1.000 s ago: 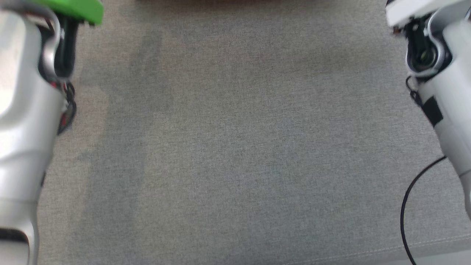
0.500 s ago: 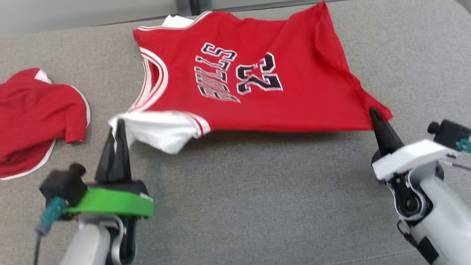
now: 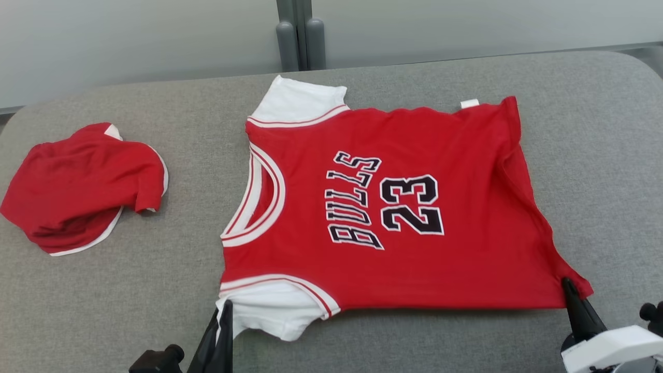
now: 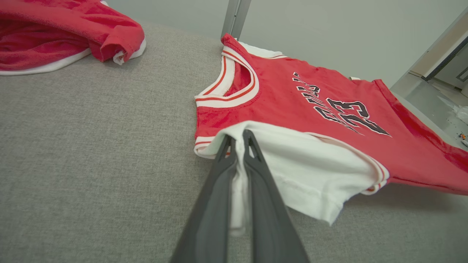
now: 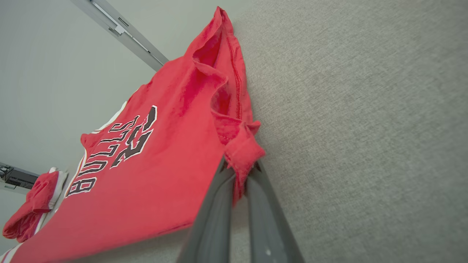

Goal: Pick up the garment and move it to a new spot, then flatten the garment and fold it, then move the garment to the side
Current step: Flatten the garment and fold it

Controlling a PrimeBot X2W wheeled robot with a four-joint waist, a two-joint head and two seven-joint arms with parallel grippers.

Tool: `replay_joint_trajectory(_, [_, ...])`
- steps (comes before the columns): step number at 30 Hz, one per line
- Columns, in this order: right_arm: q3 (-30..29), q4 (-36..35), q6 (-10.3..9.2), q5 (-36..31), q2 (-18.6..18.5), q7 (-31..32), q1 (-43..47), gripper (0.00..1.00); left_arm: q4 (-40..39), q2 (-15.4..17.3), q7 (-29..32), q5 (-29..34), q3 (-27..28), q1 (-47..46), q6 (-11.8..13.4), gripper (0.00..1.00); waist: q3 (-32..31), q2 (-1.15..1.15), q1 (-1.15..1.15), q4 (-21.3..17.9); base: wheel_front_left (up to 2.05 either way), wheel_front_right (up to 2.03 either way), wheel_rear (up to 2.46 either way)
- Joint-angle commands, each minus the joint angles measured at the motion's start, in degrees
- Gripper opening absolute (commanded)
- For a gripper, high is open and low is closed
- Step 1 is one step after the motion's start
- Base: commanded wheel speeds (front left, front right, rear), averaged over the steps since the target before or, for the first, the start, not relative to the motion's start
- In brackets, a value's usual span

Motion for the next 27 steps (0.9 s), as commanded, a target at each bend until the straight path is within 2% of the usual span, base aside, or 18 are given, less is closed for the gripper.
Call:
replay_joint_trajectory(1, [-1.19,-0.78,-0.10,-0.86,0.16,0.13,1.80,0.00,0.40,0.03,-0.22,0.53,0.29,0.83,-0.39,0.00,-0.99,0.00,0.01,0.75,0.00,0.00,0.00])
replay_joint_trajectory(10, [-7.71,-4.60,-0.10,-5.82,4.18,3.76,4.96,0.00,2.81,-0.24,-0.21,3.00,-0.51,-2.32,-2.97,0.00,-0.60,0.00,0.01,-0.05,0.00,0.00,0.00])
replay_joint_trajectory(21, [-12.97,-10.13,-0.09,-9.73,8.69,11.58,-0.82,0.00,4.92,3.96,3.08,5.86,-2.11,-13.45,-6.13,0.00,1.37,0.00,0.01,-2.11,0.00,0.00,0.00])
replay_joint_trajectory(27, [-15.01,-7.55,-0.09,-12.54,10.64,16.06,-7.72,0.00,9.75,4.70,5.42,6.15,-3.45,-22.20,-7.59,0.00,3.80,0.00,0.01,-3.19,0.00,0.00,0.00])
